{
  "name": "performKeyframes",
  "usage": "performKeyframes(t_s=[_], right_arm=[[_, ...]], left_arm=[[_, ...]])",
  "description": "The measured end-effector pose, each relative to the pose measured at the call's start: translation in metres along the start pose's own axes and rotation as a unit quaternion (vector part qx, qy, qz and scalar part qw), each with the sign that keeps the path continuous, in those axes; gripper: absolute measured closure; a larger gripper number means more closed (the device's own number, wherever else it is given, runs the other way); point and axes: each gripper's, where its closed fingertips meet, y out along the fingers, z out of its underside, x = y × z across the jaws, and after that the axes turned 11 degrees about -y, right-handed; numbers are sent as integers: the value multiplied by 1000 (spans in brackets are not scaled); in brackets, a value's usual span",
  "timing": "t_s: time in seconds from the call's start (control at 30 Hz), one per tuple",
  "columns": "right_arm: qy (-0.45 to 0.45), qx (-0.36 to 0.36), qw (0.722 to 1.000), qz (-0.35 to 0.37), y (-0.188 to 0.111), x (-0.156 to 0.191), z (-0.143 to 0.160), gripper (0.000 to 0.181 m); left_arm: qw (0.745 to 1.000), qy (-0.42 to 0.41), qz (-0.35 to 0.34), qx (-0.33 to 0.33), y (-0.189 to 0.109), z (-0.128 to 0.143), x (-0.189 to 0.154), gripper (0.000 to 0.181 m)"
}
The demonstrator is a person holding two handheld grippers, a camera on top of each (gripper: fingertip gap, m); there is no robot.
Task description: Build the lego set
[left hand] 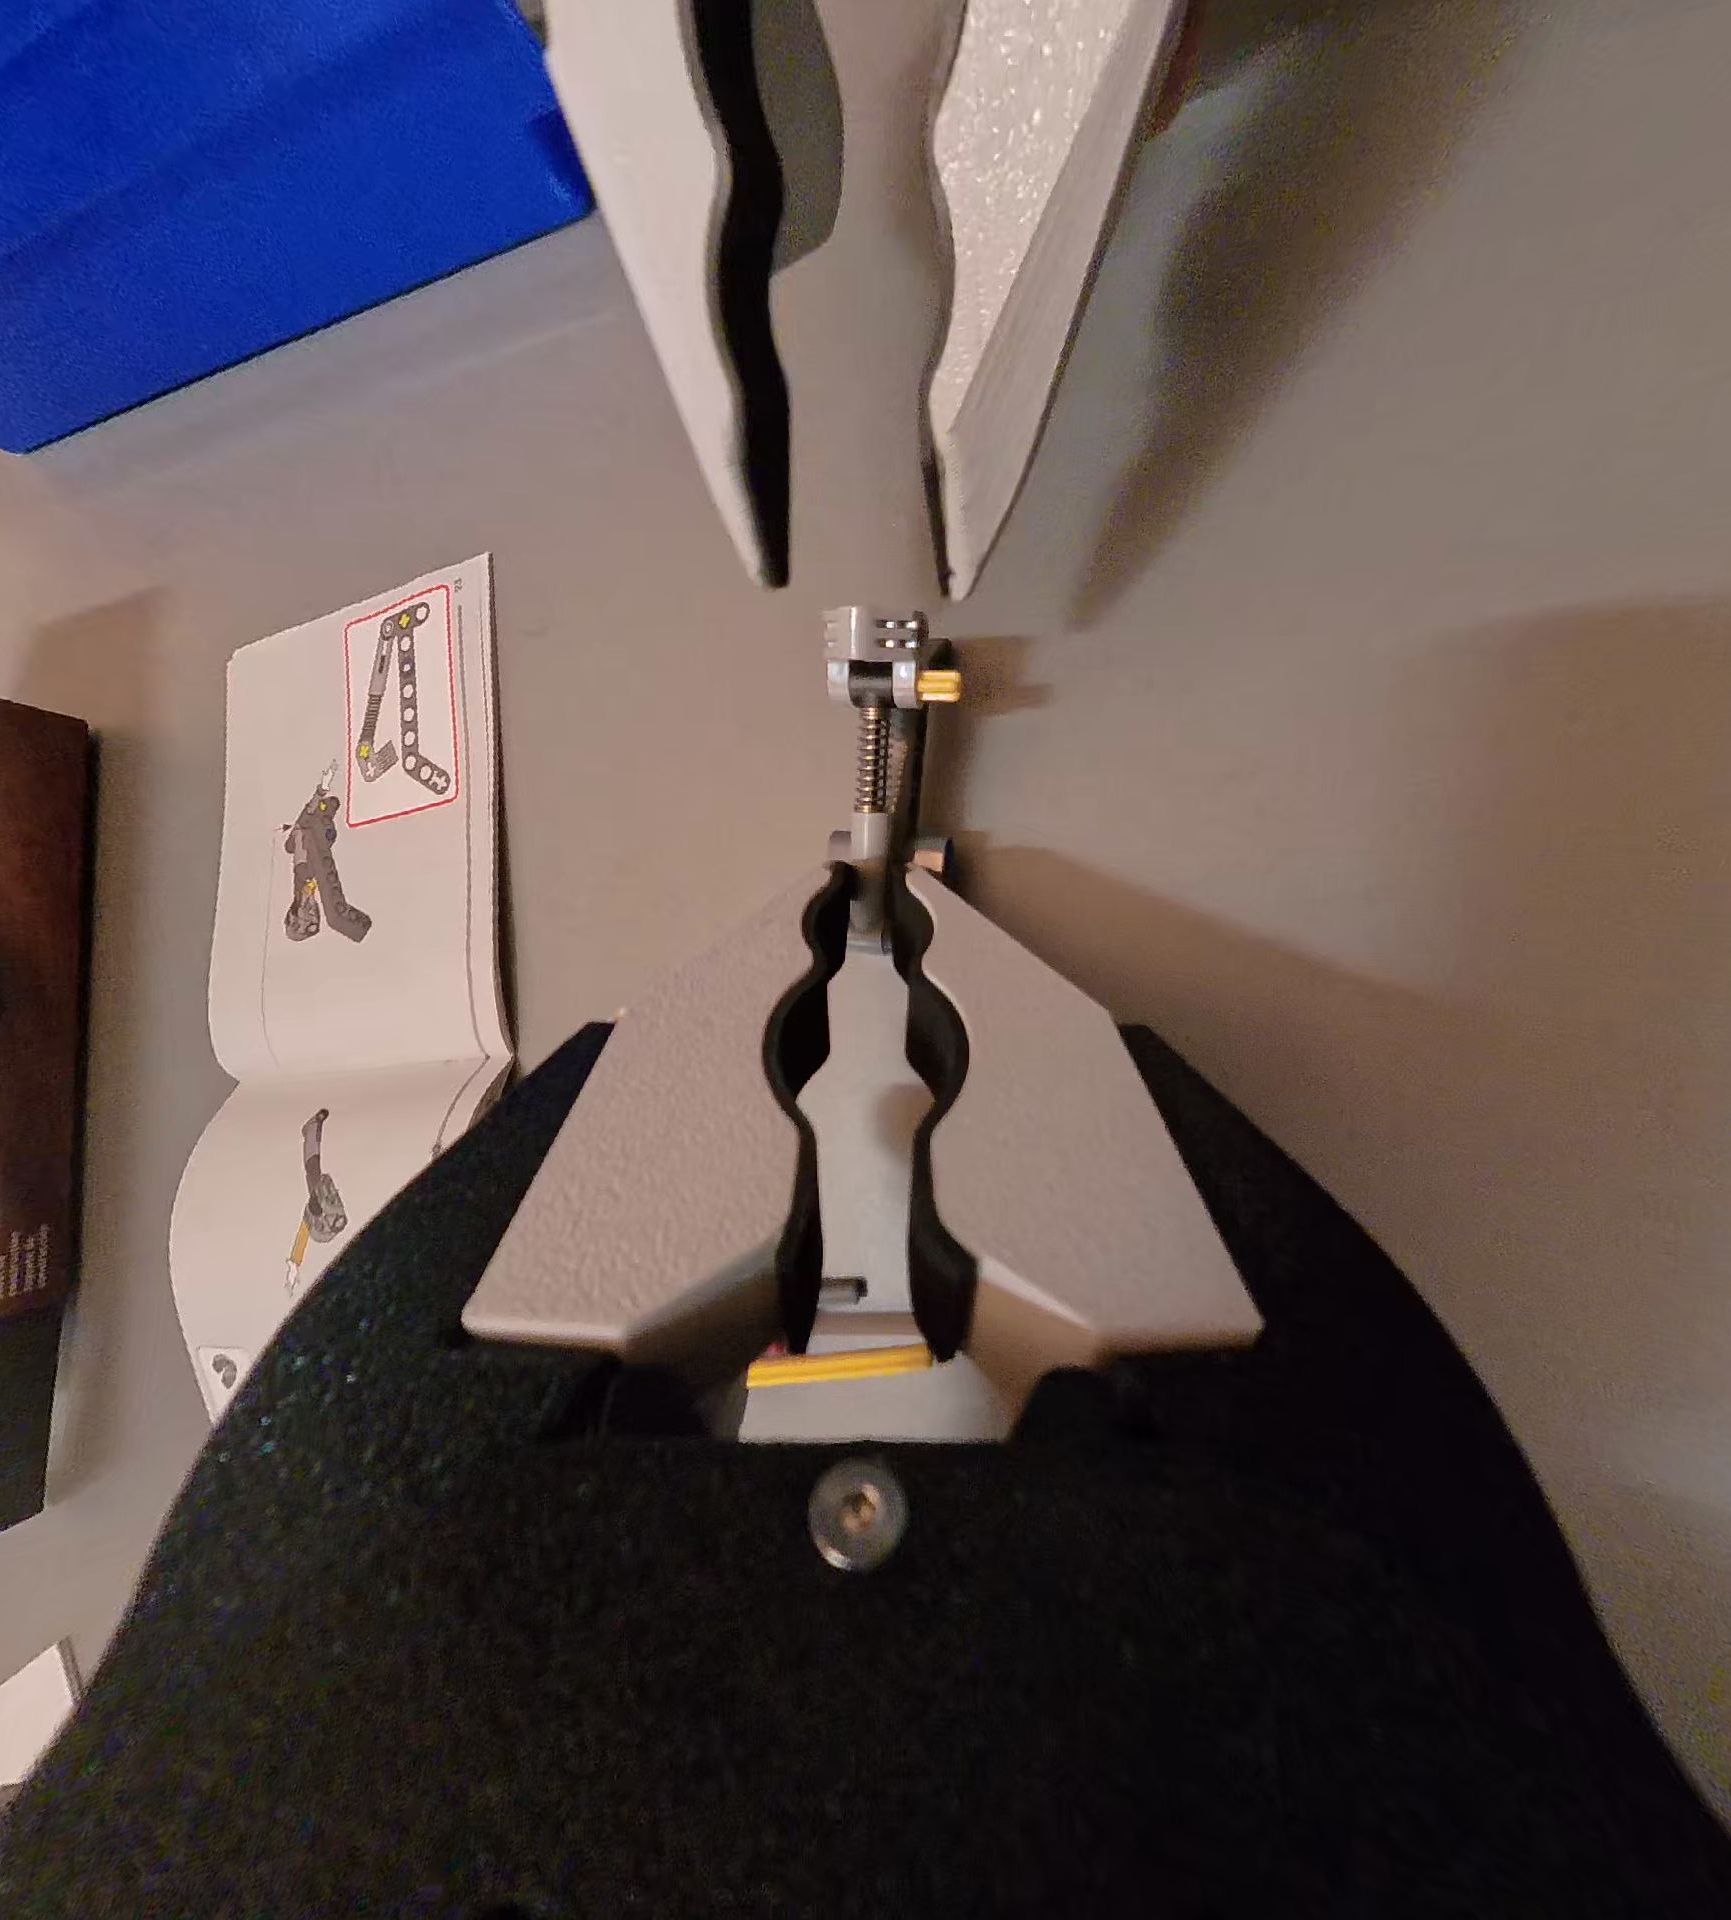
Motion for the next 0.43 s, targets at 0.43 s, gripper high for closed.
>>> performKeyframes(t_s=[0.43], right_arm=[[9, 30, 999, -19, 11, 3, 19, 167]], left_arm=[[1000, -12, 8, -16, -1, 0, -2, 177]])
